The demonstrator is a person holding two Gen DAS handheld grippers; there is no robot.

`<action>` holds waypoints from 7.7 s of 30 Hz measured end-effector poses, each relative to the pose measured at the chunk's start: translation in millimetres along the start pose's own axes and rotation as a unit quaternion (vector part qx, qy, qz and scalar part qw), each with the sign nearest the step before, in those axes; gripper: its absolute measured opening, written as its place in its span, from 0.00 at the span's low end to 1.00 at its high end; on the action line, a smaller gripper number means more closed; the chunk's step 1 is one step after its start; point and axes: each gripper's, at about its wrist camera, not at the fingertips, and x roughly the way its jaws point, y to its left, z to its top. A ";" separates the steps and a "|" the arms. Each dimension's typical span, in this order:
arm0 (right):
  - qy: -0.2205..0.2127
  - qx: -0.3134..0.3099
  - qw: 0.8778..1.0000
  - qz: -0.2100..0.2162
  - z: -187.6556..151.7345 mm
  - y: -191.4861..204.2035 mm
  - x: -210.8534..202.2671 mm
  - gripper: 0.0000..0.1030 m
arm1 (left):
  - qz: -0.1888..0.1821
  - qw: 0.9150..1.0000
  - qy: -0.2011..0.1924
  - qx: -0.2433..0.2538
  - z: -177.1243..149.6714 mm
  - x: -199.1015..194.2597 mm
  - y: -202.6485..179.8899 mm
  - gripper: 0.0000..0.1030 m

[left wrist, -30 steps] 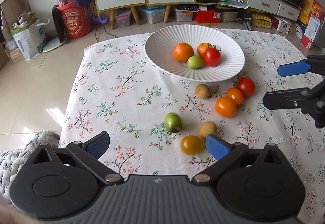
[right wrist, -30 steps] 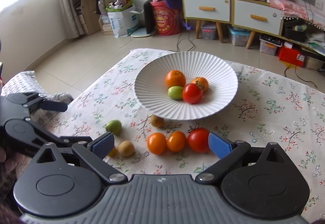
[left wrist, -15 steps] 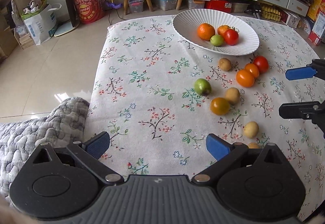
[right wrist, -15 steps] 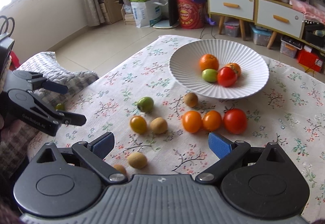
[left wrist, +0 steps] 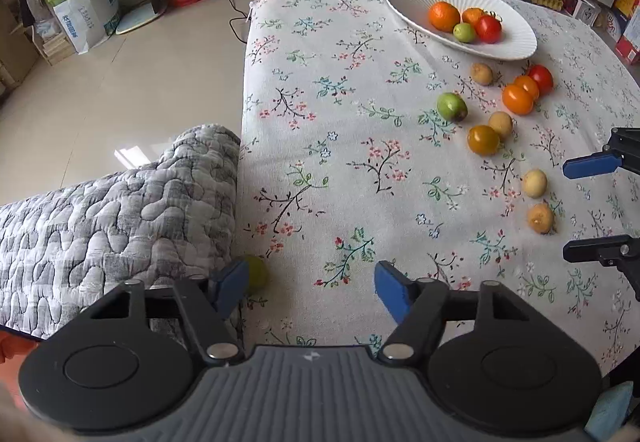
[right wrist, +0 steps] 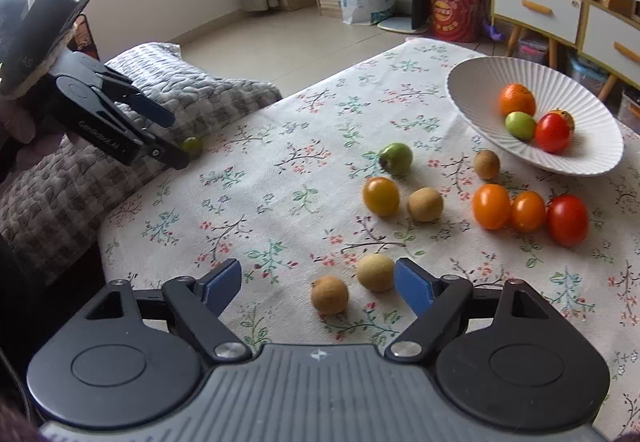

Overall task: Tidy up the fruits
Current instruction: 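Grasp a small green fruit by the quilt with the left tool while the right tool grasps a brown kiwi, then lift the green fruit with the left tool while the right tool lifts the kiwi, then carry the green fruit and kiwi into the white plate and open both tools, then withdraw both tools from the plate back over the loose fruit, then grasp a yellow-brown tomato with the left tool while the right tool grasps an orange cherry tomato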

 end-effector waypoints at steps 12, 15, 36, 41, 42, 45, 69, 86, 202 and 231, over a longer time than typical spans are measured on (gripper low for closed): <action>0.012 -0.008 1.000 -0.003 -4.1 2.8 14.3 0.49 | 0.056 0.997 0.020 0.042 -10.9 25.7 5.8 0.28; 0.013 -0.010 1.000 -0.010 -5.1 2.4 15.7 0.48 | 0.073 0.996 0.011 0.049 -9.2 27.1 6.3 0.28; 0.026 -0.015 0.999 -0.031 -4.4 -0.7 22.9 0.22 | 0.126 0.985 0.008 0.114 -8.4 38.2 -5.7 0.18; 0.021 -0.013 0.999 -0.031 -3.1 -3.5 20.8 0.22 | 0.108 0.989 -0.017 0.099 -4.4 27.8 -4.4 0.18; 0.019 -0.011 0.999 -0.031 -2.4 -4.3 19.7 0.22 | 0.099 0.990 -0.024 0.096 -3.5 25.0 -5.0 0.18; 0.011 -0.004 0.999 -0.031 1.8 -8.1 15.8 0.22 | 0.067 0.992 -0.041 0.101 -2.7 19.5 -11.6 0.18; -0.035 0.042 0.996 -0.064 13.0 -46.4 -10.2 0.22 | -0.107 0.980 -0.079 0.151 8.8 28.8 -110.8 0.18; -0.043 0.050 0.995 -0.078 14.3 -57.9 -19.0 0.22 | -0.079 0.984 -0.069 0.146 21.0 38.0 -120.7 0.22; -0.052 0.148 0.978 -0.141 7.9 -120.1 -28.1 0.88 | -0.043 0.989 -0.136 0.032 74.9 40.3 -127.3 0.95; -0.035 0.042 0.983 -0.173 -35.1 -80.4 4.6 0.94 | -0.037 0.988 -0.145 0.030 35.6 66.2 -109.1 0.96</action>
